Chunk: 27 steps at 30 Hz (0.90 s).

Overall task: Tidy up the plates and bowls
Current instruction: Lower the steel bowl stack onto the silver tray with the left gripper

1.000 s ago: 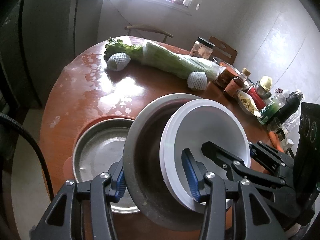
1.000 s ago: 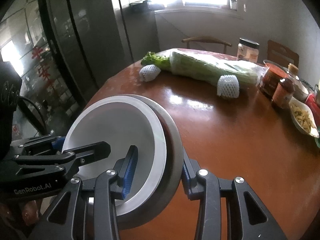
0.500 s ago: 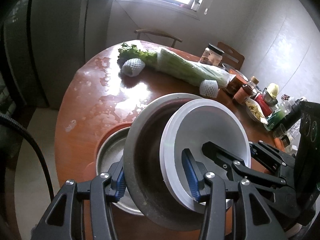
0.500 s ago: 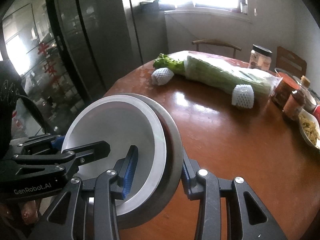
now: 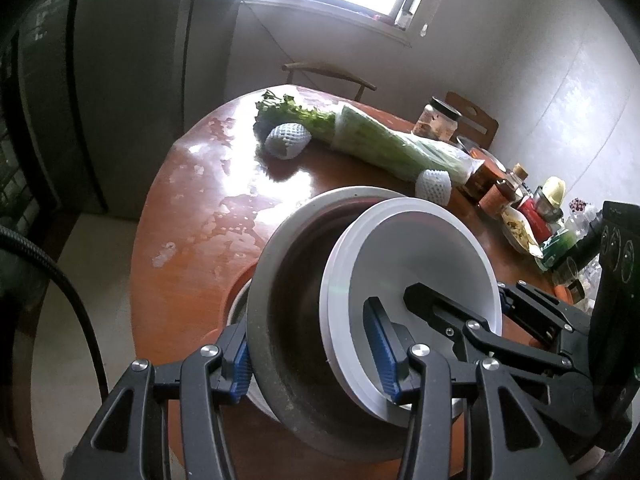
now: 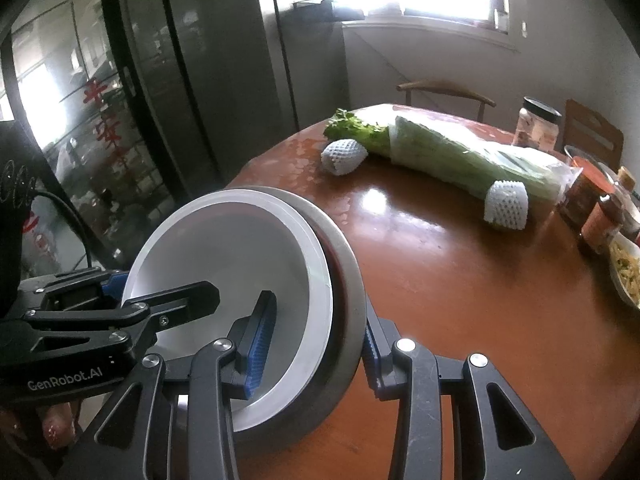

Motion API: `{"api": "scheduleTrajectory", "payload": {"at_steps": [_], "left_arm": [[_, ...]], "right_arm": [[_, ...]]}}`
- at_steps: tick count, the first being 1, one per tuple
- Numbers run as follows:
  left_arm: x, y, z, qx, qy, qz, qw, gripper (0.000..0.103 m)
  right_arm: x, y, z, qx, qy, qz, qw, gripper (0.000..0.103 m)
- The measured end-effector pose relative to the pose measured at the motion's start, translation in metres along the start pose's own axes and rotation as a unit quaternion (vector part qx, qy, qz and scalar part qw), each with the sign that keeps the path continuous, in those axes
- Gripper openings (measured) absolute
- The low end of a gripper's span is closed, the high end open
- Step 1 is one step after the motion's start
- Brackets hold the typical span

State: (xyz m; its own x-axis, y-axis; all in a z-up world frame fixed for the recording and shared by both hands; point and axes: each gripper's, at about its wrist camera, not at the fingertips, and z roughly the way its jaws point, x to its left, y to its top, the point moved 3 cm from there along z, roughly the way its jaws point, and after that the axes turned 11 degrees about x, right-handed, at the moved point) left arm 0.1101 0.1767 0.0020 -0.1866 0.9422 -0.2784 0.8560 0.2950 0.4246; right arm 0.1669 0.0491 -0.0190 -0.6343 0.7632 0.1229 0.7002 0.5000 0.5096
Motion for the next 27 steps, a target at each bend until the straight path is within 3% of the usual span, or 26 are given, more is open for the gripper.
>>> {"api": "scheduleTrajectory", "payload": {"at_steps": [27], "left_arm": [[0.022,-0.004,0.012,0.012,0.010,-0.019,0.9997,0.049]], "right_arm": [[0.014,0.001,0.023,0.021,0.007,-0.015,1.000,0.041]]}}
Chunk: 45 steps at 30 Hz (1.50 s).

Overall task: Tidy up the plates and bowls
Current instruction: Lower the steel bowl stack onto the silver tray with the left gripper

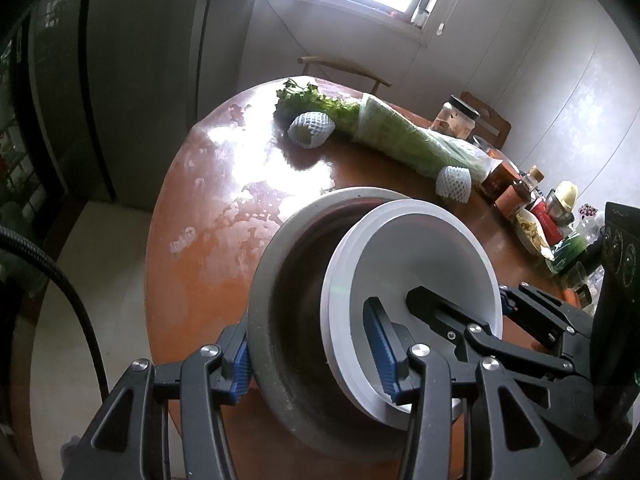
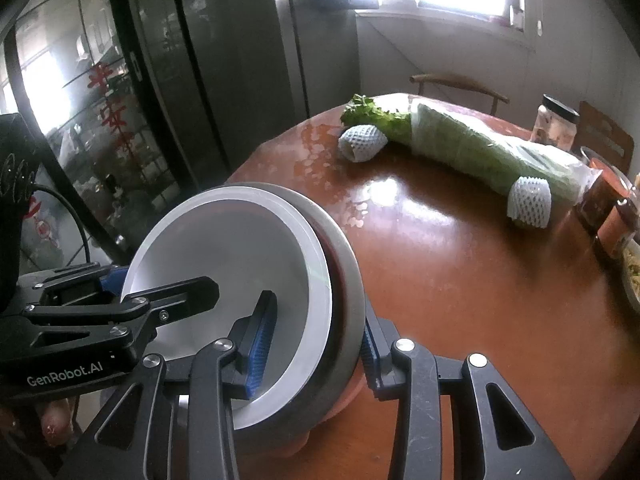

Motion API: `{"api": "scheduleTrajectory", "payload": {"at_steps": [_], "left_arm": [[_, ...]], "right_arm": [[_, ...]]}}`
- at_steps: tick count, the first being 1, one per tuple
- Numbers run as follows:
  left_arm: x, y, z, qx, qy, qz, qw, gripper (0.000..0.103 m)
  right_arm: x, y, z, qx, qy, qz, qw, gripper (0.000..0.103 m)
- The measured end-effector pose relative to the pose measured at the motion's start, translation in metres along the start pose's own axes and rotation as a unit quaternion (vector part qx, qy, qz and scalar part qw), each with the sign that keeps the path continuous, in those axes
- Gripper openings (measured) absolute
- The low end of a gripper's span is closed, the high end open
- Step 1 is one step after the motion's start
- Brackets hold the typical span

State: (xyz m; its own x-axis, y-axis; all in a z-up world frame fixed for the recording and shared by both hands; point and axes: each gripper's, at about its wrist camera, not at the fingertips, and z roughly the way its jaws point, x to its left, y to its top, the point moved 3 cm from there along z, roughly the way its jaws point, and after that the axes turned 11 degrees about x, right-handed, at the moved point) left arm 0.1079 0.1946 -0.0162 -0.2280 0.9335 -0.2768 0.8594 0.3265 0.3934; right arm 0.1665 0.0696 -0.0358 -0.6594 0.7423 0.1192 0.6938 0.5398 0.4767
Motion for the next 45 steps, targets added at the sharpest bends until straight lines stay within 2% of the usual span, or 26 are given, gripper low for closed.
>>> {"api": "scheduleTrajectory", "payload": {"at_steps": [15,45], "left_arm": [[0.000,-0.003,0.008,0.007,0.007,0.000,0.9999,0.049],[0.007,0.001,0.022,0.007,0.034,0.002,0.9994,0.049]], "right_arm": [[-0.003,-0.004,0.010,0.011,0.002,0.005,1.000,0.041],[0.001,-0.003,0.019,0.009,-0.025,-0.006,1.000,0.041]]}}
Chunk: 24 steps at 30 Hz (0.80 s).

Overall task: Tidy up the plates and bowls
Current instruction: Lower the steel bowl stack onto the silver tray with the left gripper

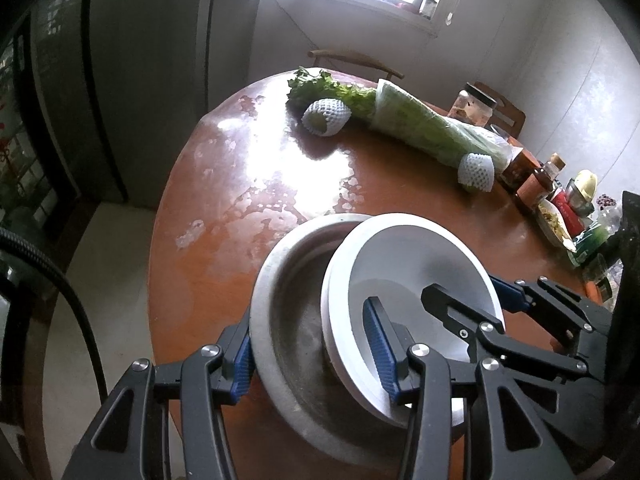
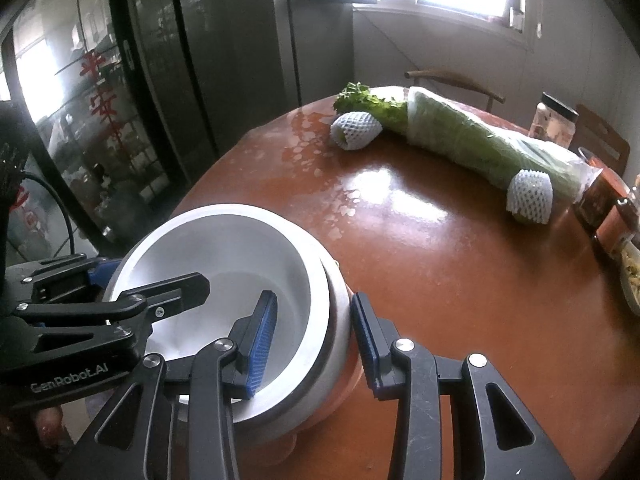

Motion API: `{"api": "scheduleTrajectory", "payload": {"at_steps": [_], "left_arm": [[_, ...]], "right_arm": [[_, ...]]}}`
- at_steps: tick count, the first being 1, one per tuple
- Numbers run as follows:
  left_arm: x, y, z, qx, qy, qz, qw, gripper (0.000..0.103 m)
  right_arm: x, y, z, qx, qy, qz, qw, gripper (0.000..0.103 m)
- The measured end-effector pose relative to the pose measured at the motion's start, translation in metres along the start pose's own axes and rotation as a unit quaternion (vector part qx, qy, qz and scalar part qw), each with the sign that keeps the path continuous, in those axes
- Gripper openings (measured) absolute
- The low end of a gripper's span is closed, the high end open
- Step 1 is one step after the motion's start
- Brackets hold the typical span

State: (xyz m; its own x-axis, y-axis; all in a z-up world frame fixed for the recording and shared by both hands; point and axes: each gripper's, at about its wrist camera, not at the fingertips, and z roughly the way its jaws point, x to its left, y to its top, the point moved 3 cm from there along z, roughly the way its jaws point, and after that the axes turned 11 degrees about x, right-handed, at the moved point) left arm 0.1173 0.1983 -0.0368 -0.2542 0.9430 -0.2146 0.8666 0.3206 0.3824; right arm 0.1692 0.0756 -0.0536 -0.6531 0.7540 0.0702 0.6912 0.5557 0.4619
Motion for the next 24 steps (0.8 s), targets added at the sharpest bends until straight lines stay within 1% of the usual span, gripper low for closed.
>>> {"api": "scheduleTrajectory", "payload": {"at_steps": [13,24], "left_arm": [[-0.0019,-0.0004,-0.0005,0.000,0.013,0.006,0.9999,0.050],[-0.0026,-0.0004,-0.0047,-0.007,0.013,0.006,0.9999,0.050]], "right_arm": [[-0.0024,0.0016,-0.0008,0.004,0.000,0.001,1.000,0.041],[-0.0051,-0.0008,-0.0055,-0.004,-0.006,0.005,1.000,0.049]]}}
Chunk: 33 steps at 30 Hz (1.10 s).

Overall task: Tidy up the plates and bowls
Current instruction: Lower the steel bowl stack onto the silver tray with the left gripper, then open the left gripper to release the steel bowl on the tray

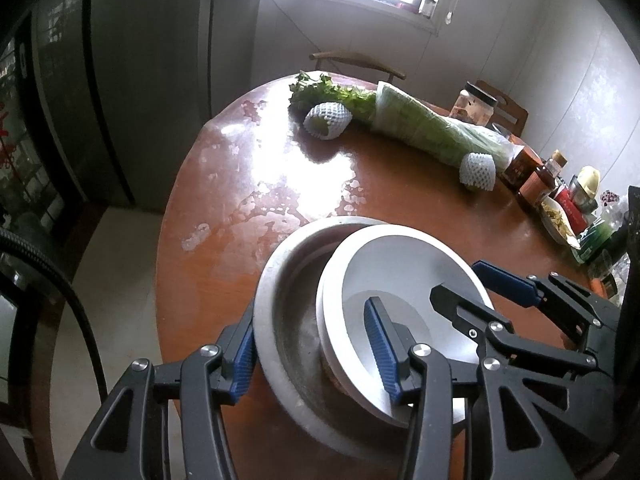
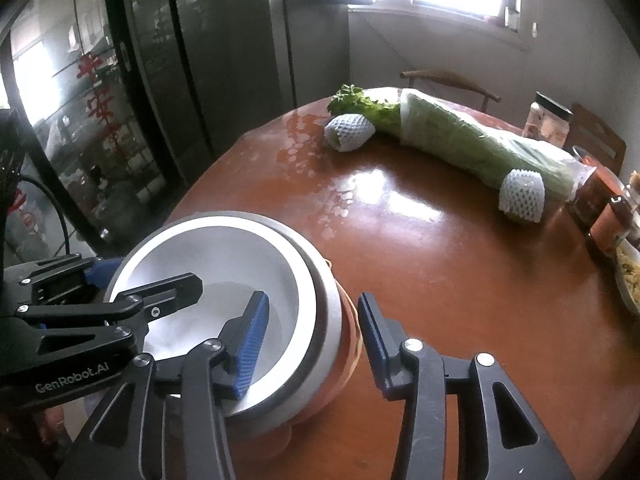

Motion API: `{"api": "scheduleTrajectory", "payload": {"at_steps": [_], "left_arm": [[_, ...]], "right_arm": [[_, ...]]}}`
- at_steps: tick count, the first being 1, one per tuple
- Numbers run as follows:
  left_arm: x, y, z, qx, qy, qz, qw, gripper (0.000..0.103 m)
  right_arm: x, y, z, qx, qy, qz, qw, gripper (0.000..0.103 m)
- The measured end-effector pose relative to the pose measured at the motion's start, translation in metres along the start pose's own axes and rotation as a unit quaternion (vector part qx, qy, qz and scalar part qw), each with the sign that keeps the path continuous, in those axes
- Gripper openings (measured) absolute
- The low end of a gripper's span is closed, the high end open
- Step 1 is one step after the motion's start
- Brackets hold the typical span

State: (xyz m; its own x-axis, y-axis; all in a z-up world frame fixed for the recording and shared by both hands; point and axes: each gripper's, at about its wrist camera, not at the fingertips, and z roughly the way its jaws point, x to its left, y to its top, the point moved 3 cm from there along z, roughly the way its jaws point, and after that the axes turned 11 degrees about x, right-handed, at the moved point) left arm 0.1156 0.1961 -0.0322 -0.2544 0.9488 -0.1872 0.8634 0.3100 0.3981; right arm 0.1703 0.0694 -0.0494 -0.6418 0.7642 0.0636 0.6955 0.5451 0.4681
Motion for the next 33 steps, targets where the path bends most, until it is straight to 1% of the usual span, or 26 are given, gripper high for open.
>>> {"api": "scheduleTrajectory", "payload": {"at_steps": [6,19,27,33], "left_arm": [[-0.002,-0.002,-0.010,-0.012,0.004,0.000,0.9999,0.053],[-0.004,-0.010,-0.034,-0.041,0.007,-0.001,0.9991,0.055],[-0.006,-0.023,-0.050,-0.055,0.014,0.000,0.9984,0.056],[-0.010,-0.037,-0.062,-0.066,0.014,0.002,0.9977,0.057]], "right_arm": [[-0.002,-0.001,-0.009,-0.011,-0.002,0.003,1.000,0.053],[0.003,-0.008,-0.024,-0.026,-0.003,0.000,1.000,0.055],[0.009,-0.015,-0.036,-0.039,-0.005,0.000,0.999,0.060],[0.014,-0.026,-0.047,-0.047,-0.010,-0.002,0.999,0.060]]}}
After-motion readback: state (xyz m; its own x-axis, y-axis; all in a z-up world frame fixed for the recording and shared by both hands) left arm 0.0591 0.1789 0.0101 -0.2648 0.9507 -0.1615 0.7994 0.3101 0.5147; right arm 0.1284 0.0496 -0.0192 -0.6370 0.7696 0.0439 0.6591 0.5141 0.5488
